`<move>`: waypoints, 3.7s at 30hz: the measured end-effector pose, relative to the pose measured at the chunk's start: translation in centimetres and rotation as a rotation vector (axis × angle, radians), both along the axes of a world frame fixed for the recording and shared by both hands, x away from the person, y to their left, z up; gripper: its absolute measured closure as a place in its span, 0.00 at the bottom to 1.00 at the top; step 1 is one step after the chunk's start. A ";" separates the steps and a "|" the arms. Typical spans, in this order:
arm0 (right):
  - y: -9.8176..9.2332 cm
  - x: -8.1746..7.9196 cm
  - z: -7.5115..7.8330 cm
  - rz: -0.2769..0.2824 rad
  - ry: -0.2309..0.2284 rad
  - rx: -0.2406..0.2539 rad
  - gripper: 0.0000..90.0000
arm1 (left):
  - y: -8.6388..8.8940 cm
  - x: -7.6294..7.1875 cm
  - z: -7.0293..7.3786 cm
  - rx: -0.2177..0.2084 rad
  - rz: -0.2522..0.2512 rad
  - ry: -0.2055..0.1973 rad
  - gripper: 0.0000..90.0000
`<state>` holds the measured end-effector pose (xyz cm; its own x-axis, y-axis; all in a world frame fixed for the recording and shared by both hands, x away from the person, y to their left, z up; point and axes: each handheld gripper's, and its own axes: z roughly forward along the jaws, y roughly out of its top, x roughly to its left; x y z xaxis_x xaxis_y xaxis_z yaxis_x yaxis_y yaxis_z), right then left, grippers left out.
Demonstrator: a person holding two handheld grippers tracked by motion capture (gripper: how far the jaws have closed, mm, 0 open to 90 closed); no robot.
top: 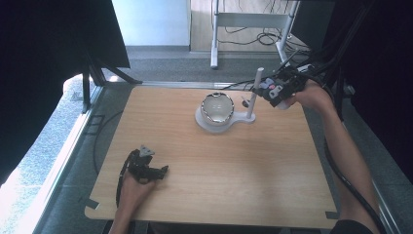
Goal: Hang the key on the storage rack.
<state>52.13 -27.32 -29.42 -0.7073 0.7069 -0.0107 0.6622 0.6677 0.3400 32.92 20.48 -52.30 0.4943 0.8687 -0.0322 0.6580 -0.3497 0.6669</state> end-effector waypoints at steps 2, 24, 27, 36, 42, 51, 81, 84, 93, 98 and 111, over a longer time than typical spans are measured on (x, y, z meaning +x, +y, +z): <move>0.0 -0.1 -0.5 0.004 0.005 0.002 0.47 | 0.0 0.0 0.0 0.000 0.000 0.000 0.03; 0.4 1.0 -6.7 -0.018 0.059 -0.008 0.45 | 0.0 0.0 0.0 0.000 0.001 -0.001 0.03; 0.6 1.1 -7.0 -0.006 0.045 -0.019 0.41 | 0.0 0.0 0.0 0.000 0.001 -0.001 0.03; 1.0 0.7 -7.1 0.012 -0.021 -0.044 0.21 | 0.0 0.0 0.0 0.000 0.002 -0.001 0.03; 1.1 -0.5 -7.0 0.031 -0.048 -0.044 0.15 | 0.0 0.0 0.0 0.000 0.001 -0.001 0.03; 1.7 -2.5 -7.1 0.078 -0.076 -0.077 0.12 | 0.0 0.0 0.0 0.000 0.002 -0.001 0.03; 1.2 -7.7 -7.3 0.138 -0.115 -0.080 0.11 | 0.0 0.0 0.0 -0.001 0.002 -0.004 0.03; 1.1 -8.2 -7.4 0.140 -0.114 -0.079 0.09 | 0.0 0.0 0.0 -0.001 0.002 -0.004 0.03; 0.1 -9.5 -7.7 0.152 -0.107 -0.069 0.04 | 0.0 0.0 0.0 -0.003 0.004 -0.002 0.03; -0.4 -10.2 -8.0 0.147 -0.110 -0.065 0.03 | 0.0 0.0 0.0 -0.003 0.004 -0.003 0.03; -1.6 -12.0 -8.3 0.143 -0.135 -0.046 0.03 | 0.0 0.0 0.0 0.002 -0.001 -0.002 0.03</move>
<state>40.11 -28.96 -37.75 -0.7902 0.5960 -0.1426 0.5099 0.7686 0.3863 32.92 20.49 -52.31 0.4948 0.8685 -0.0291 0.6562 -0.3515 0.6678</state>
